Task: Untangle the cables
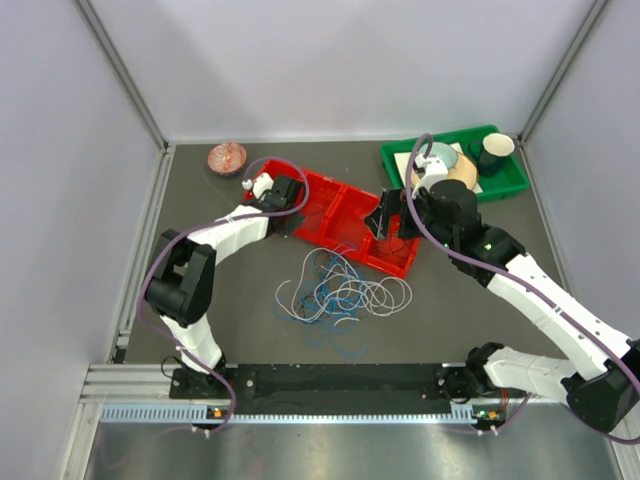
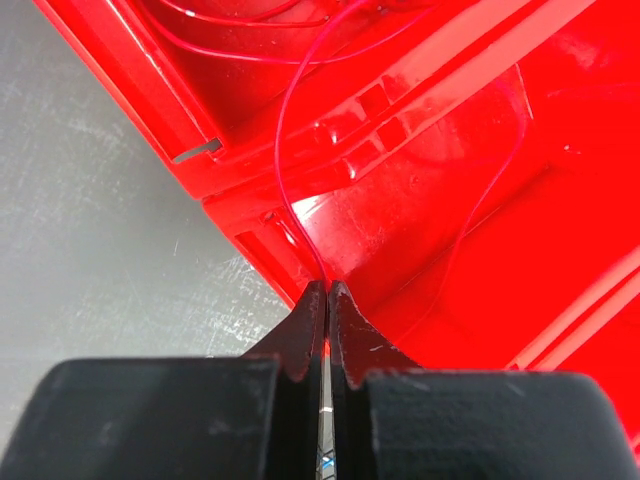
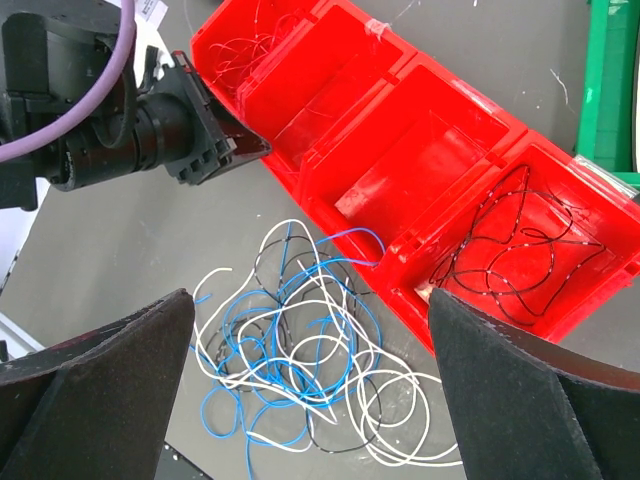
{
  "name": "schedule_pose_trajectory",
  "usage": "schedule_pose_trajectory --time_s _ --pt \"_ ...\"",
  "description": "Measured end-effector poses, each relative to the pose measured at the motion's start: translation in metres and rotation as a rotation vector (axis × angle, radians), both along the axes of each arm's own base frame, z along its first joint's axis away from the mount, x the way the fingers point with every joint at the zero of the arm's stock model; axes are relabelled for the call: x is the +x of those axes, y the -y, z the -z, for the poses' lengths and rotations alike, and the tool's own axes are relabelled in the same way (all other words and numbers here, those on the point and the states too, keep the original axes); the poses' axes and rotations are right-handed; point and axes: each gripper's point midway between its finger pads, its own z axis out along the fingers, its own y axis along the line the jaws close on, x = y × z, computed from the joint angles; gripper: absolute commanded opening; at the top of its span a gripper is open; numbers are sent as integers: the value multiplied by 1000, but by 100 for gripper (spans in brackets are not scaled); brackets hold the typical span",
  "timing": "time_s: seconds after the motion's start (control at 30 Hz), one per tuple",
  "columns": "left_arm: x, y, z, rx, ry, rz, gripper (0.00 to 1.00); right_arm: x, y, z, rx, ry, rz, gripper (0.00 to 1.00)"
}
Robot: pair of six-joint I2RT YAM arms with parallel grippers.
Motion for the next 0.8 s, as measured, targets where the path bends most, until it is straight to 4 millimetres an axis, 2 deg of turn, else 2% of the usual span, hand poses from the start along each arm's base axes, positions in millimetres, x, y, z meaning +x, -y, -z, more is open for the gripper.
schedule_pose_trajectory --time_s 0.13,0.27,0.47,0.73,0.8 --pt "-1 -2 -11 2 17 -1 0 0 0 0 0 0 0 99" --pt "3 -4 -35 -1 73 -4 0 0 0 0 0 0 0 99" --pt "19 -7 -83 29 193 9 0 0 0 0 0 0 0 99" --pt "44 -29 -155 183 401 9 0 -1 1 2 -2 -3 0 99" --pt "50 -33 -180 214 457 2 0 -2 1 1 -1 -2 0 99"
